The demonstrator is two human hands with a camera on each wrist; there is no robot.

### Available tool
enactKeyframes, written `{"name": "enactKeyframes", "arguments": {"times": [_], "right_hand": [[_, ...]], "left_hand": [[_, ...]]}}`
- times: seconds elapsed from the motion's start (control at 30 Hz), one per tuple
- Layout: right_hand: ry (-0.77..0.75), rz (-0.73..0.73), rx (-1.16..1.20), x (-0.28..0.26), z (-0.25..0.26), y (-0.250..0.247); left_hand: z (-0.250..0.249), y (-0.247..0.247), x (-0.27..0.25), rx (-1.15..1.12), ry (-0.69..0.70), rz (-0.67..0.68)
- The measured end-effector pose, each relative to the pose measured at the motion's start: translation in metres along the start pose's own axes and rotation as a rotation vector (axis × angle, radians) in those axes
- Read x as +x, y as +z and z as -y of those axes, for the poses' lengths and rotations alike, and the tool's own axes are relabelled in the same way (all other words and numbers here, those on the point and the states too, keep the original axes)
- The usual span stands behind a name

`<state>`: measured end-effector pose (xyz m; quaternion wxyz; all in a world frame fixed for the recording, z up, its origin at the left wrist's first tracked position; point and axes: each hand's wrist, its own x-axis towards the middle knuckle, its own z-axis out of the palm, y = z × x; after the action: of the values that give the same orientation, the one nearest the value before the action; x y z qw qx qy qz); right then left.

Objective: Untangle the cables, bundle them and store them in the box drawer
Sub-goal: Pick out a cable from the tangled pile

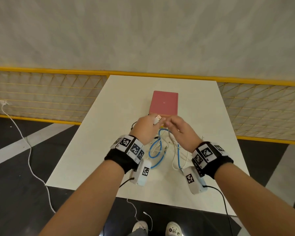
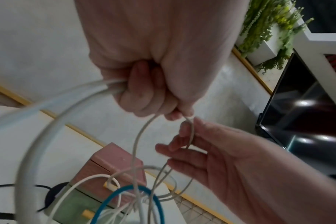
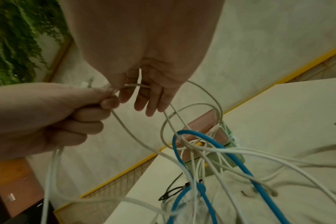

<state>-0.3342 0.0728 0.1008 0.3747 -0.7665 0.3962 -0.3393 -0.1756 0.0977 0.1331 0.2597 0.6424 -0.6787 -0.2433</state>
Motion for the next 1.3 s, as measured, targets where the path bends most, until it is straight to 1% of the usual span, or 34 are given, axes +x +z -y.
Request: {"name": "enactKeyframes", "arguments": {"times": [0.07, 0.13, 0.17, 0.23, 0.33, 0.4, 0.47, 0.5, 0.57, 0.6, 0.67, 0.7, 0.73, 0.8, 0.87, 0.9, 0.97, 1.03, 1.1, 1.2, 1.27, 1.3], "right_hand": [[0.067, 0.041, 0.024, -0.001, -0.010, 0.003], [0.157, 0.071, 0.004, -0.008, -0.028, 0.004], [0.199, 0.072, 0.002, -0.013, -0.037, 0.005], [0.252, 0.063, 0.018, -0.021, -0.051, 0.005], [0.281, 0.071, 0.038, -0.022, -0.048, 0.000], [0.257, 0.045, 0.043, -0.014, -0.041, -0.004], [0.208, 0.019, 0.013, -0.004, -0.037, -0.008], [0.189, 0.019, -0.005, 0.002, -0.035, -0.010], [0.126, 0.019, -0.059, 0.010, -0.026, -0.012], [0.091, 0.011, -0.085, 0.014, -0.020, -0.013], [0.021, -0.021, -0.112, 0.019, -0.009, -0.015], [-0.005, -0.032, -0.110, 0.021, -0.005, -0.016], [-0.016, -0.038, -0.096, 0.022, -0.003, -0.016], [-0.001, -0.037, -0.042, 0.022, -0.004, -0.015], [0.038, -0.006, 0.006, 0.019, -0.011, -0.013], [0.077, 0.013, 0.011, 0.017, -0.016, -0.012], [0.168, 0.050, -0.019, 0.012, -0.026, -0.010], [0.260, 0.075, -0.099, 0.006, -0.038, -0.011], [0.319, 0.069, -0.161, 0.002, -0.048, -0.015], [0.239, -0.024, -0.120, 0.002, -0.039, -0.024], [0.189, -0.103, -0.051, 0.007, -0.020, -0.033], [0.177, -0.111, -0.041, 0.008, -0.008, -0.037]], "left_hand": [[-0.006, -0.008, 0.000, -0.038, 0.017, -0.104], [-0.016, -0.024, 0.001, -0.095, 0.020, -0.253], [-0.021, -0.034, 0.003, -0.138, 0.016, -0.331], [-0.027, -0.053, 0.007, -0.216, 0.019, -0.444], [-0.024, -0.066, 0.007, -0.272, -0.005, -0.531], [-0.018, -0.066, 0.005, -0.242, -0.036, -0.588], [-0.018, -0.062, 0.000, -0.156, -0.025, -0.576], [-0.021, -0.056, -0.004, -0.092, 0.017, -0.515], [-0.030, -0.042, -0.009, -0.004, 0.093, -0.322], [-0.032, -0.032, -0.009, 0.026, 0.092, -0.206], [-0.029, -0.015, -0.004, 0.061, 0.019, -0.017], [-0.026, -0.010, -0.002, 0.064, -0.020, 0.038], [-0.022, -0.008, 0.000, 0.062, -0.039, 0.055], [-0.019, -0.008, 0.003, 0.078, -0.032, 0.036], [-0.020, -0.012, 0.005, 0.082, 0.001, -0.037], [-0.023, -0.017, 0.005, 0.056, 0.021, -0.094], [-0.033, -0.033, 0.004, -0.073, 0.061, -0.254], [-0.044, -0.056, 0.002, -0.194, 0.096, -0.437], [-0.049, -0.079, 0.003, -0.255, 0.135, -0.564], [-0.044, -0.096, 0.001, -0.249, 0.129, -0.618], [-0.035, -0.099, -0.001, -0.244, 0.084, -0.601], [-0.032, -0.099, -0.003, -0.247, 0.070, -0.583]]}}
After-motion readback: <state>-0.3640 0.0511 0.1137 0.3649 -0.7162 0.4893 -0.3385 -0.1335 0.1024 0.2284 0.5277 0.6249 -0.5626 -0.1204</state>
